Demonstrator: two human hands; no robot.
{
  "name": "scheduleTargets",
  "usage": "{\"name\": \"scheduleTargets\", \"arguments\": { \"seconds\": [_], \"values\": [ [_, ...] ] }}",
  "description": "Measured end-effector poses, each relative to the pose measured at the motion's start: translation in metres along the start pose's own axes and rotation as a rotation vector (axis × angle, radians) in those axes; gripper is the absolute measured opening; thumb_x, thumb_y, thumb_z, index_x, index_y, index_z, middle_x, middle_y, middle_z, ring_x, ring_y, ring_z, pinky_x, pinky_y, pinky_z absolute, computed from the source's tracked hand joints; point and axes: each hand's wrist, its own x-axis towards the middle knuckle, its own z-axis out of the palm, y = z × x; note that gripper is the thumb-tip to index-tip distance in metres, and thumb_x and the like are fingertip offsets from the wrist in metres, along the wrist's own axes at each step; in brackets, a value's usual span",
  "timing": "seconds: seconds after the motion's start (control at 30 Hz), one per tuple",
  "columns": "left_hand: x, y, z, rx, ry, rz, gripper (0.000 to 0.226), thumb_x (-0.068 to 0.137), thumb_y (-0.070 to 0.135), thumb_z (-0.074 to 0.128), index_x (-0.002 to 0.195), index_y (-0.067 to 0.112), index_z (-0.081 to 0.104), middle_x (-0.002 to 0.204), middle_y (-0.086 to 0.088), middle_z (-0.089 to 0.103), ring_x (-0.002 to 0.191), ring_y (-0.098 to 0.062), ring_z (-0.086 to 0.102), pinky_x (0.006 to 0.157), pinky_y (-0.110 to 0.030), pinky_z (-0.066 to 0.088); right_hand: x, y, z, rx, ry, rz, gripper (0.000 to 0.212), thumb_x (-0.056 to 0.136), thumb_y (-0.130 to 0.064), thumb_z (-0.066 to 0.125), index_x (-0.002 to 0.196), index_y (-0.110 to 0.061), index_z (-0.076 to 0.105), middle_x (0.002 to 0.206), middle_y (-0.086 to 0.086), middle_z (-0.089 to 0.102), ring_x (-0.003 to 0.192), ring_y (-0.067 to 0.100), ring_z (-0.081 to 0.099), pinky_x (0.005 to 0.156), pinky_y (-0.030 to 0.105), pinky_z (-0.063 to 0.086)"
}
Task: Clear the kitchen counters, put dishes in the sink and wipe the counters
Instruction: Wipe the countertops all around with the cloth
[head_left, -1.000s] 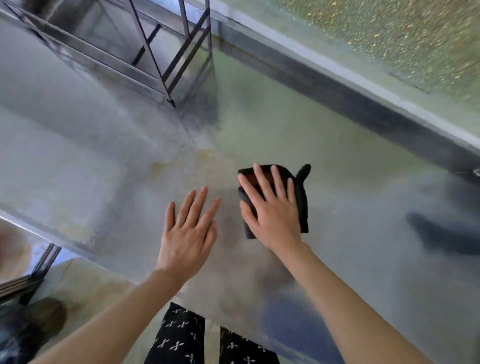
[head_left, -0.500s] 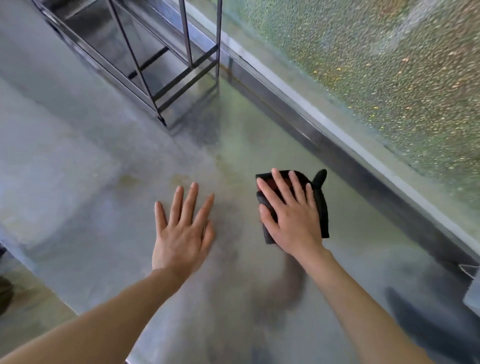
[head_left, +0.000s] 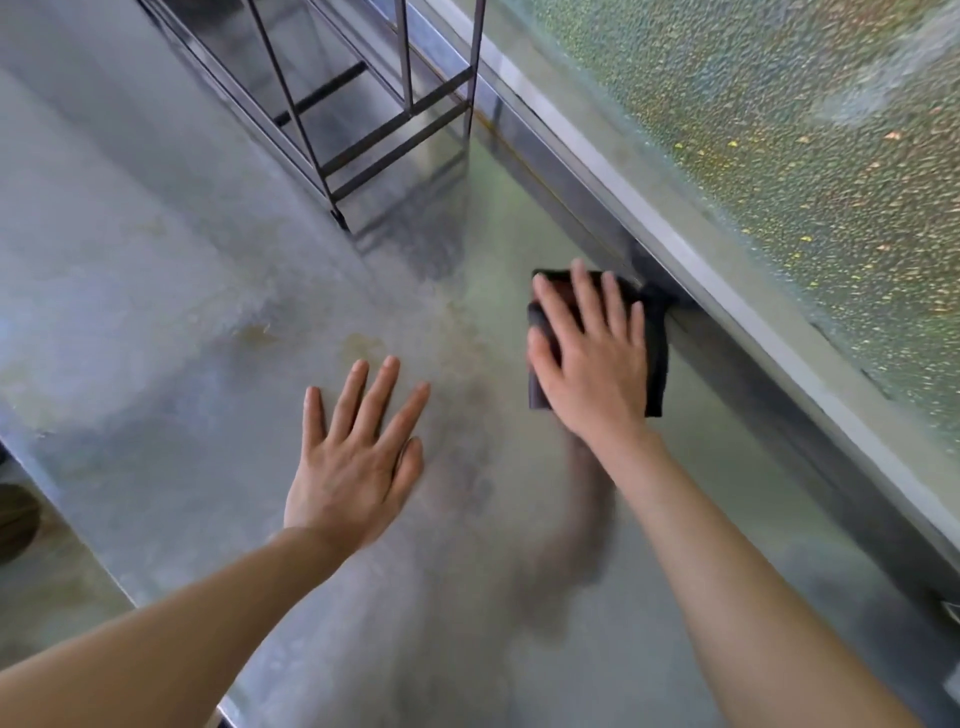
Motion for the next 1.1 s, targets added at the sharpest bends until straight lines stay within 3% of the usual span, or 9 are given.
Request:
{"name": "scheduleTargets", "arguments": {
  "seconds": [0.1,0.27,0.33,0.5,0.67,0.87,0.93,1.03,1.1],
  "values": [
    [0.000,0.000,0.001,0.007,-0.003,0.001,0.053,0.094,0.041,0.024,0.145,0.028,0.025,0.153,-0.007,0.025,0.141,-0.030,0.017,0.109,-0.058,0.014,0.014,-0.021,0.000,0.020,0.002,0.193,0.053,0.093,-0.043,0.032,0.144,-0.029,0.034,0.155,0.009,0.025,0.140,0.036,0.022,0.111,0.056,0.016],
    [0.000,0.000,0.000,0.023,0.002,0.005,0.053,0.094,0.041,0.023,0.145,0.028,0.025,0.153,-0.008,0.026,0.140,-0.029,0.017,0.109,-0.055,0.011,0.002,-0.034,0.002,0.014,-0.079,-0.263,0.052,0.093,-0.047,0.031,0.144,-0.032,0.033,0.154,0.002,0.027,0.141,0.032,0.023,0.111,0.054,0.017],
    [0.000,0.000,0.000,0.023,0.004,0.008,0.052,0.093,0.041,0.023,0.144,0.028,0.025,0.152,-0.008,0.027,0.140,-0.030,0.018,0.109,-0.055,0.011,0.014,-0.019,0.002,0.002,-0.077,-0.310,0.052,0.093,-0.047,0.032,0.143,-0.035,0.034,0.154,-0.001,0.028,0.141,0.030,0.025,0.111,0.053,0.018],
    [0.001,-0.001,-0.001,0.019,0.017,0.012,0.053,0.093,0.040,0.025,0.144,0.028,0.026,0.152,-0.008,0.028,0.140,-0.030,0.019,0.109,-0.055,0.012,0.053,-0.034,0.003,0.031,-0.038,0.046,0.052,0.094,-0.044,0.032,0.145,-0.033,0.030,0.155,0.002,0.024,0.142,0.033,0.019,0.112,0.053,0.012],
    [0.001,-0.002,0.000,0.011,0.027,0.022,0.051,0.095,0.041,0.021,0.144,0.028,0.026,0.152,-0.007,0.027,0.140,-0.029,0.019,0.110,-0.054,0.011,0.056,-0.055,0.007,0.009,-0.119,-0.443,0.051,0.094,-0.045,0.030,0.144,-0.035,0.031,0.155,-0.002,0.026,0.142,0.030,0.022,0.112,0.053,0.017],
    [0.001,-0.003,0.002,-0.018,0.055,0.018,0.050,0.092,0.039,0.031,0.141,0.029,0.034,0.151,-0.005,0.029,0.140,-0.028,0.023,0.109,-0.054,0.015,0.103,-0.048,0.010,0.030,-0.057,-0.200,0.052,0.093,-0.044,0.029,0.145,-0.035,0.030,0.156,-0.001,0.023,0.143,0.031,0.018,0.113,0.052,0.012],
    [0.002,-0.004,0.004,-0.015,0.055,0.020,0.050,0.092,0.039,0.031,0.141,0.029,0.035,0.151,-0.006,0.030,0.140,-0.028,0.023,0.109,-0.055,0.015,0.091,-0.057,0.009,0.045,-0.067,-0.310,0.051,0.094,-0.043,0.031,0.144,-0.034,0.032,0.155,-0.001,0.025,0.142,0.031,0.020,0.113,0.054,0.014],
    [0.001,-0.004,0.004,-0.008,0.029,0.019,0.050,0.093,0.041,0.029,0.142,0.030,0.033,0.153,-0.004,0.027,0.141,-0.027,0.021,0.110,-0.054,0.013,0.069,-0.056,0.007,0.026,-0.128,-0.697,0.049,0.094,-0.042,0.033,0.142,-0.035,0.035,0.153,-0.004,0.029,0.141,0.029,0.025,0.112,0.051,0.018],
    [0.001,-0.004,0.004,-0.018,0.026,0.008,0.049,0.094,0.041,0.028,0.142,0.032,0.033,0.153,-0.003,0.027,0.141,-0.027,0.021,0.111,-0.053,0.013,0.069,-0.051,0.006,0.001,-0.161,-0.768,0.049,0.094,-0.043,0.030,0.143,-0.037,0.033,0.154,-0.006,0.027,0.142,0.026,0.023,0.112,0.049,0.017]
  ]
}}
